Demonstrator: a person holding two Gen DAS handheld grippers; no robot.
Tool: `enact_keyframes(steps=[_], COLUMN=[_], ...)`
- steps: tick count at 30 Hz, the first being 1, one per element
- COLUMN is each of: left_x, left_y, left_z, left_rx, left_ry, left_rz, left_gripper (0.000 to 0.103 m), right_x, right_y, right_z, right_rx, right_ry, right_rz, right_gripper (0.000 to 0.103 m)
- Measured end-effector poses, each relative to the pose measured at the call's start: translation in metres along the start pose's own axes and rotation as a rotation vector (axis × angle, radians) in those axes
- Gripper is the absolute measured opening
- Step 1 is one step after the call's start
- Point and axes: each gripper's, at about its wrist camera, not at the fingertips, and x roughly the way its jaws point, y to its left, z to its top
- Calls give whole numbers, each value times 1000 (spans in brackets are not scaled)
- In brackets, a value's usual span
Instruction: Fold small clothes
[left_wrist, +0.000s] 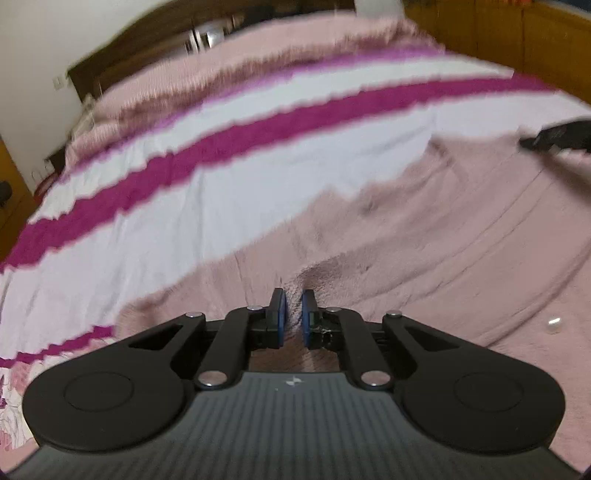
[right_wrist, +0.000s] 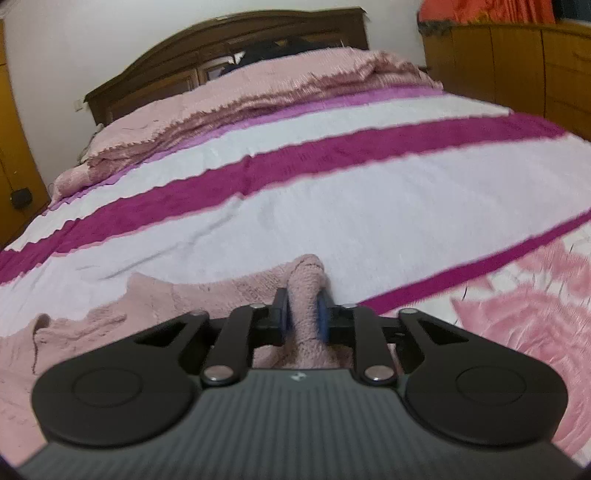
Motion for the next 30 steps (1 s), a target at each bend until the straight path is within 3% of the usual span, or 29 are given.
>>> enact_keyframes(steps=[3,5,10,13,19,23,30], left_x=[10,5,-13,-25,-22,-14,-5], left_y=[1,3,18,28,32,35,40], left_z=[1,2,-1,0,0,-4,-7], left_rx=[-41,-61,-92,-122,-137,-164,-189], left_ry=[10,7,-21,-45,-22,-5,10], left_rz=[0,-5,-40,-31,46,51,39], left_gripper=[12,21,41,43,43,43,43], right_x=[-2,-9,-28,-28,-11,8,35], right_y=[-1,-2,2,14,71,118,165], right_z=[2,6,14,22,24,17,14], right_rx=[12,-3,-67,-112,-195,-305,-364], right_ry=[8,8,-26,-12,126,177,256], right_rz=[-1,-4,22,71,321,358,441], right_gripper=[39,44,45,46,45,45,45])
